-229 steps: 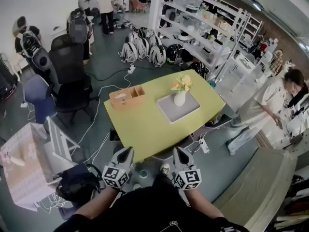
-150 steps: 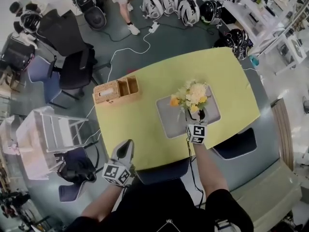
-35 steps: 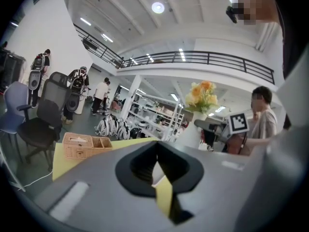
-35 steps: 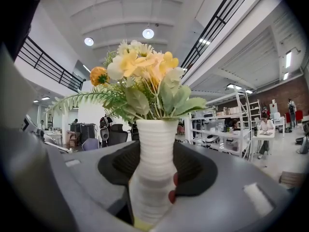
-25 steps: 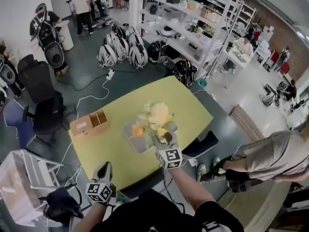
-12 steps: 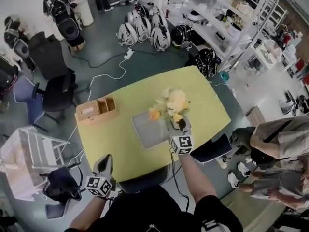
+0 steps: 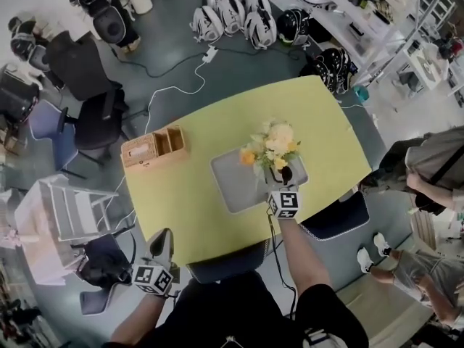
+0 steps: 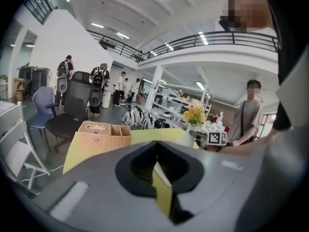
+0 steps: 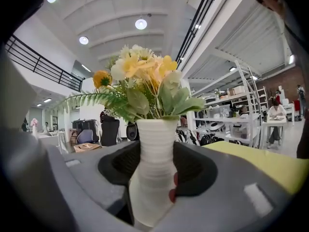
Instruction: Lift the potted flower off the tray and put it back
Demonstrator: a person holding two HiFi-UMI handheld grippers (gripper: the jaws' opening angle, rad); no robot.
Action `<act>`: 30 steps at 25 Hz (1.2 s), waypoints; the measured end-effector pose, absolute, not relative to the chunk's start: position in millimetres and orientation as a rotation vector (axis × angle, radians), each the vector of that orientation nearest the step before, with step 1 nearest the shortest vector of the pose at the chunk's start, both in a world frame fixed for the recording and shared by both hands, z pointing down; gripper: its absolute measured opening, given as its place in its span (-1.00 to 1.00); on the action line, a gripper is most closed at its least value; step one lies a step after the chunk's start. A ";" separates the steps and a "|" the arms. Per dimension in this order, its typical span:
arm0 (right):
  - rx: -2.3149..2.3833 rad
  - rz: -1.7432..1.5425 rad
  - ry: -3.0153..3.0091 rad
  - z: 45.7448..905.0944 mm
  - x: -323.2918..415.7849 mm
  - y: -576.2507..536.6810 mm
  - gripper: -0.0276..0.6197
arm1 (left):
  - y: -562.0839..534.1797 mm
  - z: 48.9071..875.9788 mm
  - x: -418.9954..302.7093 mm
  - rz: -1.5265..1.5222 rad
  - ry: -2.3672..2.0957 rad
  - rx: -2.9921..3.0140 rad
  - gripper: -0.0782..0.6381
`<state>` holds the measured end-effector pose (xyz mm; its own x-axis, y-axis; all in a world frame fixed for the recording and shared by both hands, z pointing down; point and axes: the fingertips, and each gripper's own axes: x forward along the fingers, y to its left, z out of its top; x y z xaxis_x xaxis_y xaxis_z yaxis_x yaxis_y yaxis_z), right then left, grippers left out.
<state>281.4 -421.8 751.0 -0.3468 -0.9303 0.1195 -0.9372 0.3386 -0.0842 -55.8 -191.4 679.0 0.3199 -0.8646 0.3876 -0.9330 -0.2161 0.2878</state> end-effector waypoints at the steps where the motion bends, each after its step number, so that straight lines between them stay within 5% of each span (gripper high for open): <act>1: 1.767 0.217 -2.523 758.2 280.4 -423.8 -0.25 | -188.8 681.9 -58.0 0.208 -1.589 2.112 -0.76; 14: 1.785 0.148 -2.505 801.6 270.0 -424.1 -0.23 | -174.2 701.3 -70.6 0.234 -1.616 2.012 -0.76; 30: 1.712 0.185 -2.361 808.8 267.2 -374.6 0.04 | -159.2 685.9 -79.7 0.191 -1.551 2.072 -0.76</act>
